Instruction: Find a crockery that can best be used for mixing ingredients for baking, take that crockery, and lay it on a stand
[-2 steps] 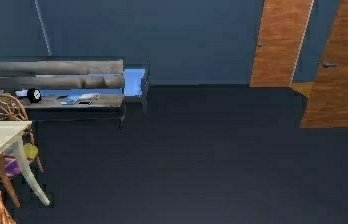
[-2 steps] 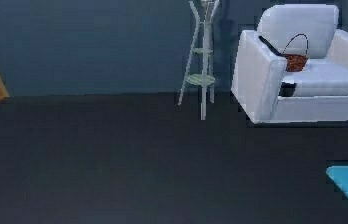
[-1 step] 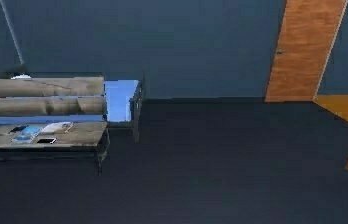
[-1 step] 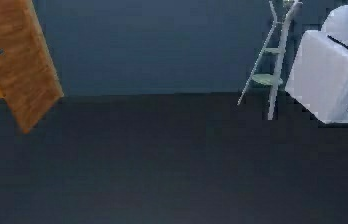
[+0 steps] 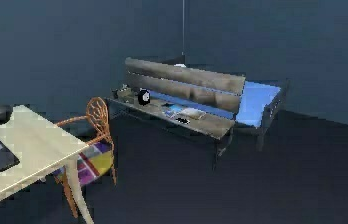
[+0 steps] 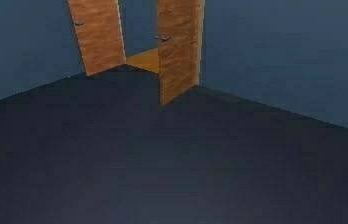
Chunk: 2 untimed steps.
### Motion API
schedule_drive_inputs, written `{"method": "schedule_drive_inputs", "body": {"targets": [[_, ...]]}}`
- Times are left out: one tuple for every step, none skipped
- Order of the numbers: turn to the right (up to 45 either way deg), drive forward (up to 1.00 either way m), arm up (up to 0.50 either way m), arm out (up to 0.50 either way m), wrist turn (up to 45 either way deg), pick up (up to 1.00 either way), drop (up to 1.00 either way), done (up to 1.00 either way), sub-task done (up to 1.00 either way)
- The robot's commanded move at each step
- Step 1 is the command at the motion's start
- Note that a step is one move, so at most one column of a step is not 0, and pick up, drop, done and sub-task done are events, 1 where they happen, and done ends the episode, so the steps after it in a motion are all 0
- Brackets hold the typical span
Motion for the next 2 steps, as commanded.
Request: {"method": "schedule_drive_inputs", "body": {"targets": [[0.0,0.7,0.0,0.0,0.0,0.0,0.0,0.0,0.0],[-45.0,0.0,0.0,0.0,0.0,0.0,0.0,0.0,0.0]]}}
